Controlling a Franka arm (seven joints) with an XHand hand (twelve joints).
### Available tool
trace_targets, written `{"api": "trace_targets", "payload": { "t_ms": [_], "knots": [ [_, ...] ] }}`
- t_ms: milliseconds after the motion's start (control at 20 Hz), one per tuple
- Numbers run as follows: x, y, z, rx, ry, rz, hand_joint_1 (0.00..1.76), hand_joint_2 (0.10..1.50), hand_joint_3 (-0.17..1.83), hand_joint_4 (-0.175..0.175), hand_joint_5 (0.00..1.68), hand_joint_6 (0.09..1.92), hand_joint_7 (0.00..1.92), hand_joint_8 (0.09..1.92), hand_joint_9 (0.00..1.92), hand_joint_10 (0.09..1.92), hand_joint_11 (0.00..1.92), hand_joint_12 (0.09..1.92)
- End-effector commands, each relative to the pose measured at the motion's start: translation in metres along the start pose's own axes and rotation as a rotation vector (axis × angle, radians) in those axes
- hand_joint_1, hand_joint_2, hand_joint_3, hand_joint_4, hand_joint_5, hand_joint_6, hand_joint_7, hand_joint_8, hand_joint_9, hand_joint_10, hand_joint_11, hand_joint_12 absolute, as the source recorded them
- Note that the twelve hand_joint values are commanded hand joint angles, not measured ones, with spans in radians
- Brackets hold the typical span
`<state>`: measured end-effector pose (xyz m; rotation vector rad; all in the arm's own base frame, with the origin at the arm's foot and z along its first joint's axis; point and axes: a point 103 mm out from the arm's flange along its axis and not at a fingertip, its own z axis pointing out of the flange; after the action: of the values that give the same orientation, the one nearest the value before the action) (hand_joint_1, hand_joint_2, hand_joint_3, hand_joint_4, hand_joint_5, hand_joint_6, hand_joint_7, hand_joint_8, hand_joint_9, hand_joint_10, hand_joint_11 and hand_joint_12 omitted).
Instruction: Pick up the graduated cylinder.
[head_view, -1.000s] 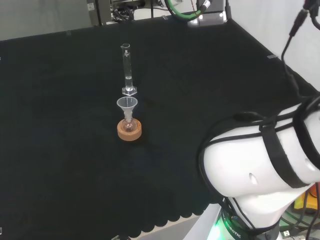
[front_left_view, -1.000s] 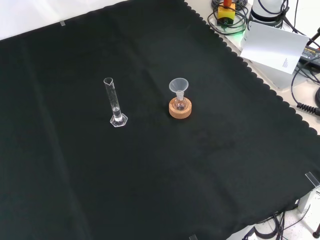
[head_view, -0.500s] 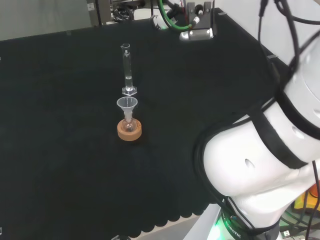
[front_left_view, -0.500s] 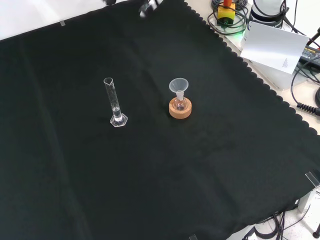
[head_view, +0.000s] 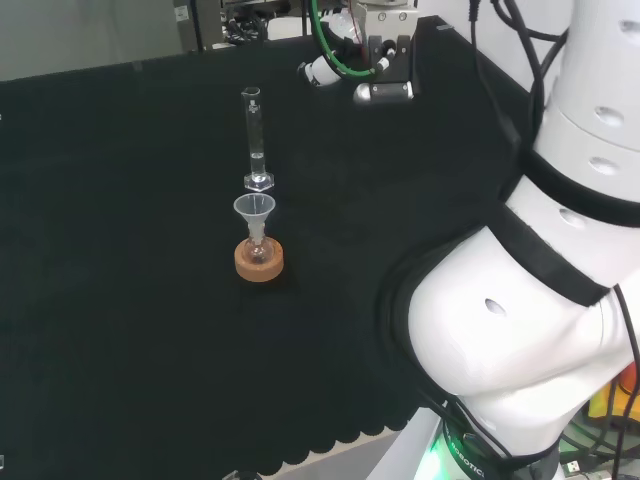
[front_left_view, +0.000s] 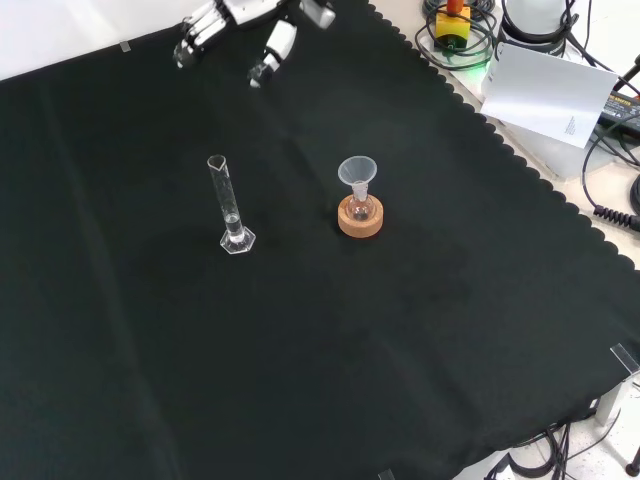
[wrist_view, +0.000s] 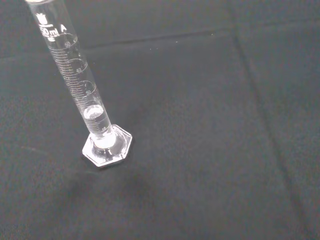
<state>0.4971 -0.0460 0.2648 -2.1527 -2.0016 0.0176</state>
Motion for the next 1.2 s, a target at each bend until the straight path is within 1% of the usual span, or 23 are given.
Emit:
{"api": "trace_targets", "payload": {
  "t_ms": [50, 250, 400, 500, 700, 950, 1100, 1200],
  "knots": [
    [0.003, 0.051, 0.064, -0.025, 0.078, -0.105, 0.61, 0.96, 0.27, -0.044, 0.23, 0.09, 0.11, 0.67, 0.31, 0.72, 0.12, 1.4],
    [0.001, 0.052, 0.085, -0.013, 0.138, -0.169, 0.66, 0.9, 0.28, -0.045, 0.25, 0.09, 0.14, 0.68, 0.35, 0.71, 0.15, 1.39],
    [0.0, 0.053, 0.099, -0.017, 0.204, -0.207, 0.72, 0.85, 0.31, -0.047, 0.26, 0.09, 0.16, 0.68, 0.38, 0.69, 0.18, 1.37],
    [0.002, 0.054, 0.107, -0.017, 0.222, -0.228, 0.73, 0.82, 0.34, -0.048, 0.26, 0.09, 0.17, 0.67, 0.39, 0.69, 0.19, 1.36],
    [0.006, 0.058, 0.121, -0.031, 0.261, -0.243, 0.79, 0.77, 0.4, -0.05, 0.28, 0.09, 0.18, 0.67, 0.39, 0.67, 0.23, 1.35],
    [0.01, 0.066, 0.14, -0.026, 0.368, -0.269, 0.86, 0.7, 0.51, -0.058, 0.35, 0.09, 0.29, 0.68, 0.5, 0.64, 0.29, 1.34],
    [0.014, 0.072, 0.149, -0.047, 0.433, -0.292, 0.88, 0.69, 0.53, -0.056, 0.38, 0.09, 0.3, 0.68, 0.51, 0.63, 0.31, 1.33],
    [0.016, 0.075, 0.154, -0.078, 0.472, -0.305, 0.88, 0.69, 0.53, -0.054, 0.4, 0.09, 0.3, 0.68, 0.51, 0.63, 0.31, 1.33]
  ]
}}
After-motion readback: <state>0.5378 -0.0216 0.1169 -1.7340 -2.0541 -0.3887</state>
